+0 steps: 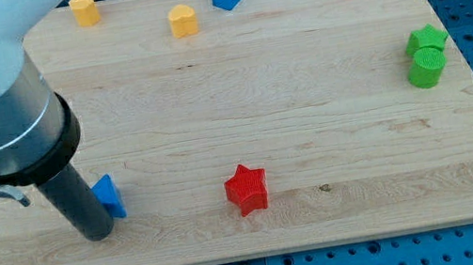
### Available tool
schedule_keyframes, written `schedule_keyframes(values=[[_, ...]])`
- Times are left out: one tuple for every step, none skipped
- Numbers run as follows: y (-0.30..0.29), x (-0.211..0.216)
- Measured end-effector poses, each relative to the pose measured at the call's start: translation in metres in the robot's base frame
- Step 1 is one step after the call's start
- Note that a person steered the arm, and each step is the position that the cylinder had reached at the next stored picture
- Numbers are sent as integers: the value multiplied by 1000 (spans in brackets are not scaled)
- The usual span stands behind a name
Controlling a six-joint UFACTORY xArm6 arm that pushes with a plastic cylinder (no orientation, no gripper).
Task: Move the blue triangle towards bottom right
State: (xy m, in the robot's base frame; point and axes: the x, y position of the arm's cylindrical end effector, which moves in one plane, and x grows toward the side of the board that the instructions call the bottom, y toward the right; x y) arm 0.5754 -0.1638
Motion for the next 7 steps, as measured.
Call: schedule_keyframes(values=[[-4,-13],[-15,-43],[-13,-54],[2,-53],[22,-51],[61,-63],[121,-73]])
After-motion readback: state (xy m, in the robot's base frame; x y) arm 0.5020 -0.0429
